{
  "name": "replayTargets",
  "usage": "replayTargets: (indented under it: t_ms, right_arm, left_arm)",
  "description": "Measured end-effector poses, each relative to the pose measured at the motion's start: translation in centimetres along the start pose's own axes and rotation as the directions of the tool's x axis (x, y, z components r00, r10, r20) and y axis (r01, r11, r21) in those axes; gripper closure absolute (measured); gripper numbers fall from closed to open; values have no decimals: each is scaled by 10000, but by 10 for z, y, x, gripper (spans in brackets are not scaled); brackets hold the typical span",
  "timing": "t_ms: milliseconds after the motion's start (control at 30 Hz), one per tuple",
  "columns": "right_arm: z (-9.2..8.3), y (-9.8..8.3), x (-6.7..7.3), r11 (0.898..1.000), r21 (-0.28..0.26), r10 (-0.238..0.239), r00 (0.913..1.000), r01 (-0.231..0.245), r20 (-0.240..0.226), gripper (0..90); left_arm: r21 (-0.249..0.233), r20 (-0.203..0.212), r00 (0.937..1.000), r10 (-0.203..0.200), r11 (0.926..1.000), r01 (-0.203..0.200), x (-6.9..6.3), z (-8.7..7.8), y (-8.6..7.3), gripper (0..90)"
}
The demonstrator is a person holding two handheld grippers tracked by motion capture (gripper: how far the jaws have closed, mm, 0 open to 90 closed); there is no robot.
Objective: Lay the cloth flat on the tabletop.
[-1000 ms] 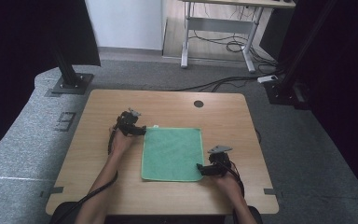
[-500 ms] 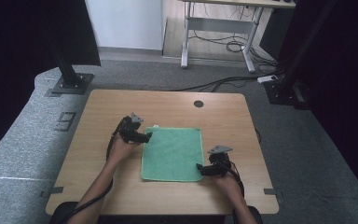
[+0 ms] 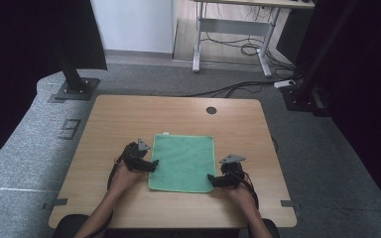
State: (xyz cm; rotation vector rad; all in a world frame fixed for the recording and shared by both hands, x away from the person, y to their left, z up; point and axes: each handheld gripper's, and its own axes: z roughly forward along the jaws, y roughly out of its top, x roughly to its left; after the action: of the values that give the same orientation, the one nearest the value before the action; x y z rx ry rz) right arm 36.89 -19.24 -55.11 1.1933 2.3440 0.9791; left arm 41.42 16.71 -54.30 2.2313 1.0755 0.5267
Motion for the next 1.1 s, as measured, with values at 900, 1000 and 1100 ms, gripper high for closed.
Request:
replayTargets:
  t_ms: [900,1000,1100]
  right_arm:
    - [-30,-23,-23,9994,7,354,9993,-354,139,0]
    - [-28,-25,-27,9990,16,453,9988,-453,188,0]
    - [-25,-27,-29,9992,5,409,9990,-409,193,0]
  left_arm:
    - [-298,860,9958,-310,9990,337,-6,-62,-58,27]
    - [-241,885,9955,-325,9991,348,-6,-59,-60,23]
    - [-98,919,9953,-293,9995,303,-7,-55,-61,18]
